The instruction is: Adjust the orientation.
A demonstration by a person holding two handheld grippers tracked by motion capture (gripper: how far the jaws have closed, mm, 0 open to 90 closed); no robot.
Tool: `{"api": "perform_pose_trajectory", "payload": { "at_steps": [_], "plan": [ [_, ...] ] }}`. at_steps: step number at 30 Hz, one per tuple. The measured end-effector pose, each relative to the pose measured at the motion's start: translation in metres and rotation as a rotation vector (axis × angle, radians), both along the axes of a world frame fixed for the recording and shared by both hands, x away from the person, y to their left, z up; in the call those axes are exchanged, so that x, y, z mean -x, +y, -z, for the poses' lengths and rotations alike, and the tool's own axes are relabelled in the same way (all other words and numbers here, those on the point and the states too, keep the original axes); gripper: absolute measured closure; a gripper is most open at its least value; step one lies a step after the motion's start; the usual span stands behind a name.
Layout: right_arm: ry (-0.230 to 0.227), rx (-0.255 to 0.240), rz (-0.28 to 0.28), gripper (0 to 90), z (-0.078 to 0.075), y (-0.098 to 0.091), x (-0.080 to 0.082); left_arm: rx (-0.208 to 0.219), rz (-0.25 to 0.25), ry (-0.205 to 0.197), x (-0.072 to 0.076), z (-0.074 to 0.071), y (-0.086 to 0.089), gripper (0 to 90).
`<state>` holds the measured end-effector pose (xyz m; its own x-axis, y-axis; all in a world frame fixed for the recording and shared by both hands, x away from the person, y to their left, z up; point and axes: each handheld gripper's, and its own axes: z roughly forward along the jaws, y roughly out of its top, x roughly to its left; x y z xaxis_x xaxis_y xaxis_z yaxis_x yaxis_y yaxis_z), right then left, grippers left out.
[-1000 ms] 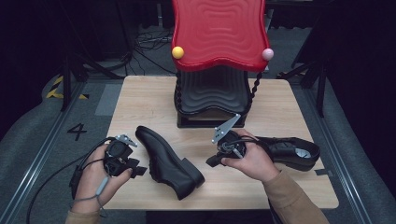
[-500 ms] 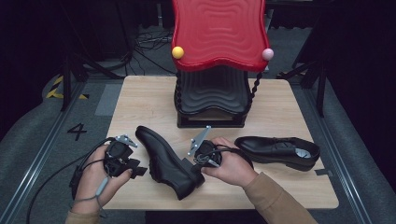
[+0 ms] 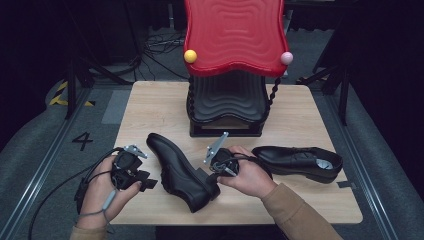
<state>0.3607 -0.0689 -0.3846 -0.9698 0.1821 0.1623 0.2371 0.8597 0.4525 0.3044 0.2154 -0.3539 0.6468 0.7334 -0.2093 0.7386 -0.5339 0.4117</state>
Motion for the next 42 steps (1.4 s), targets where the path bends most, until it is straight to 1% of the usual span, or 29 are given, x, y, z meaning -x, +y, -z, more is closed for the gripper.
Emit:
{"api": "perform_pose_trajectory", "payload": {
  "at_steps": [3, 10, 12, 13, 17, 19, 22, 25, 26, 28, 31, 33, 35, 36, 38, 39, 41, 42],
  "plan": [
    [0.003, 0.005, 0.016, 90.0, -0.001, -0.003, -0.003, -0.001, 0.0, 0.004, 0.0, 0.001, 0.0, 58.5],
    [-0.011, 0.022, 0.042, 90.0, -0.001, -0.008, -0.008, -0.003, -0.002, 0.003, 0.0, 0.001, 0.001, 58.0],
    [-0.013, 0.013, 0.044, 90.0, 0.0, -0.01, -0.01, -0.002, -0.003, 0.007, 0.0, 0.002, 0.001, 57.6],
    [-0.008, 0.016, 0.053, 90.0, 0.0, -0.011, -0.011, -0.002, -0.004, 0.008, -0.001, 0.002, 0.001, 57.6],
    [-0.023, 0.023, 0.067, 90.0, 0.0, -0.014, -0.013, -0.006, -0.003, 0.009, -0.001, 0.002, 0.0, 57.4],
    [-0.021, 0.034, 0.085, 90.0, 0.001, -0.016, -0.015, -0.006, -0.003, 0.01, -0.001, 0.002, 0.0, 57.4],
    [-0.018, 0.028, 0.095, 90.0, 0.002, -0.02, -0.018, -0.006, 0.004, 0.01, -0.002, 0.003, 0.001, 56.4],
    [-0.009, 0.015, 0.098, 90.0, 0.004, -0.021, -0.02, -0.006, -0.002, 0.015, -0.002, 0.004, 0.001, 56.4],
    [-0.01, 0.015, 0.098, 90.0, 0.004, -0.022, -0.02, -0.006, -0.002, 0.015, -0.002, 0.004, 0.001, 56.4],
    [-0.009, 0.031, 0.113, 90.0, 0.003, -0.022, -0.02, -0.008, 0.003, 0.011, -0.002, 0.003, 0.001, 56.5],
    [-0.018, 0.037, 0.125, 90.0, 0.005, -0.024, -0.023, -0.004, 0.0, 0.012, -0.001, 0.002, 0.001, 56.4],
    [-0.013, 0.035, 0.135, 90.0, 0.007, -0.026, -0.024, -0.004, 0.003, 0.014, -0.002, 0.003, 0.001, 56.2],
    [-0.019, 0.022, 0.128, 90.0, 0.009, -0.028, -0.027, -0.007, 0.004, 0.012, -0.002, 0.003, 0.001, 56.1],
    [-0.02, 0.02, 0.139, 90.0, 0.009, -0.03, -0.029, -0.005, 0.003, 0.014, -0.002, 0.003, 0.001, 56.1],
    [-0.052, 0.046, 0.168, 90.0, 0.01, -0.034, -0.033, -0.004, 0.001, 0.014, -0.002, 0.003, 0.001, 55.6],
    [-0.09, 0.078, 0.192, 90.0, 0.01, -0.038, -0.035, -0.002, 0.001, 0.014, -0.002, 0.004, 0.001, 54.9],
    [-0.138, 0.13, 0.245, 90.0, 0.008, -0.046, -0.04, -0.004, 0.001, 0.02, -0.003, 0.005, 0.002, 55.0],
    [-0.138, 0.13, 0.245, 90.0, 0.008, -0.046, -0.04, -0.004, 0.001, 0.02, -0.003, 0.005, 0.002, 55.0]
  ]
}}
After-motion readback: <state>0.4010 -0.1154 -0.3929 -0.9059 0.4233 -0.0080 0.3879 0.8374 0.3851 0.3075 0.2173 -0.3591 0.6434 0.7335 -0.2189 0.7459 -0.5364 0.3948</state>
